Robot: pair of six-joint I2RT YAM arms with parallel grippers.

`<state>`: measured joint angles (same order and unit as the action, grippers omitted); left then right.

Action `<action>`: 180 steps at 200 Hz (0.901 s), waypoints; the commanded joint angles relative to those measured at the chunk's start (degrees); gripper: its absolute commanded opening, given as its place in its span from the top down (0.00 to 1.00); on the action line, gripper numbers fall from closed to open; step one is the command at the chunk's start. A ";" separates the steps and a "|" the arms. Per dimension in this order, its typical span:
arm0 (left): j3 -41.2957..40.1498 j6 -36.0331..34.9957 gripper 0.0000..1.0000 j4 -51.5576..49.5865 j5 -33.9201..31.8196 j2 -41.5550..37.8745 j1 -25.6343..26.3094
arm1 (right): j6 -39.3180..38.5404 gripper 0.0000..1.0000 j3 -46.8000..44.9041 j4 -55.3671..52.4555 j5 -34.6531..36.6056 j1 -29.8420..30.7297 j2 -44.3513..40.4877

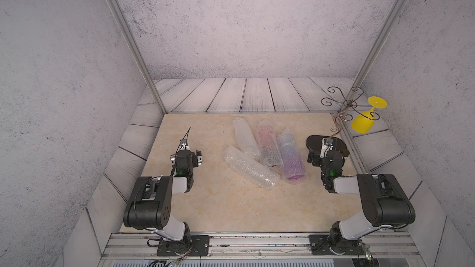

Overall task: Unwrap the vase from the bubble wrap
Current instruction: Adjust the bubble wrap at the center of the board.

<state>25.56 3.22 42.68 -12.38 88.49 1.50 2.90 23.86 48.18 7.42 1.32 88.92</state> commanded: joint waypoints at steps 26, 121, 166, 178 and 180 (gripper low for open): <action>0.68 -0.07 0.01 0.97 -0.01 -0.86 -0.21 | 0.27 0.01 1.07 -0.53 -0.48 -0.05 0.87; 0.61 -0.89 0.01 1.18 0.25 -0.86 0.43 | 0.27 0.01 0.75 -0.06 -0.56 -0.04 0.64; 0.63 -0.99 0.01 1.28 0.16 -0.87 0.52 | 0.27 0.01 0.67 0.01 -0.56 -0.07 0.64; 0.50 -0.98 0.01 1.40 0.16 -0.95 0.52 | 0.27 0.01 0.66 0.07 -0.56 -0.06 0.64; 0.53 -0.97 0.01 1.43 0.16 -0.95 0.52 | 0.27 0.01 0.62 0.00 -0.56 -0.04 0.64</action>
<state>25.56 2.79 42.70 -12.21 88.49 1.74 2.90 23.86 48.18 7.42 1.32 88.92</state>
